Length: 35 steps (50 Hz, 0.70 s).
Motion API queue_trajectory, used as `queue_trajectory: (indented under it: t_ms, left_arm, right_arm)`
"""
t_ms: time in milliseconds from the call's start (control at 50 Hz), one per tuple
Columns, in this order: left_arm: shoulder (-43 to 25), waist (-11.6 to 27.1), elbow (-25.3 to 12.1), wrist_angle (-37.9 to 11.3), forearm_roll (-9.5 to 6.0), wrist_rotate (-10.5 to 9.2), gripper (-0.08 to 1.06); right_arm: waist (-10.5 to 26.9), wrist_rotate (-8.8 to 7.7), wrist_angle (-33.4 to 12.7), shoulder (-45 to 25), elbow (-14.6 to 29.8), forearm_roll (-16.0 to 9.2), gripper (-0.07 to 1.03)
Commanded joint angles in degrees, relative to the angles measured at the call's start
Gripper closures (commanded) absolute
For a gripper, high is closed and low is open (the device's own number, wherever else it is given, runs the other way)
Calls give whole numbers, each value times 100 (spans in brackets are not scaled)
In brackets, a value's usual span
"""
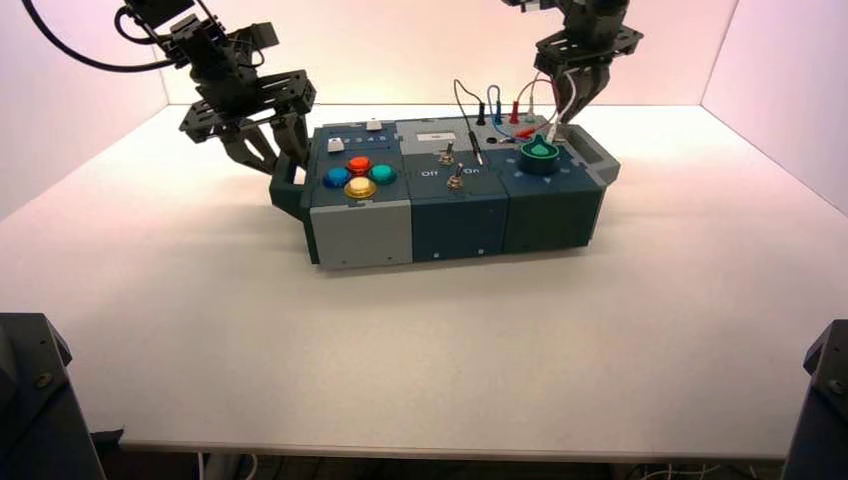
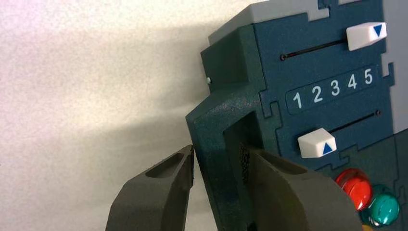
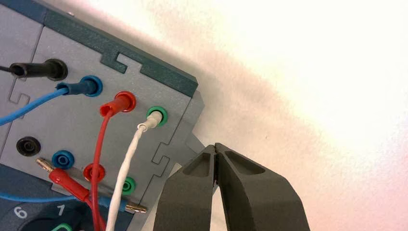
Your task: Move the box closer.
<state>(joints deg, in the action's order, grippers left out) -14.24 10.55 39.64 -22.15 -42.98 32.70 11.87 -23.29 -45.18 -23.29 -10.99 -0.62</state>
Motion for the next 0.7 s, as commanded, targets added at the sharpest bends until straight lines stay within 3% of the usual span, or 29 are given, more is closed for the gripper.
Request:
queue_trajectory:
  t_ms: [20,400,700]
  left_arm:
    - [97,26,-158,-35,-9,26,45]
    - [88,26,-193,-44,0,44,45]
    - [88,26,-211,-70,-9,53,45]
  right_arm:
    - [62,18,-53,70,-413,-62,99]
    - [62,114,97,308,-896,-70,99]
    - [62,132,132,413,-1143,-229,99]
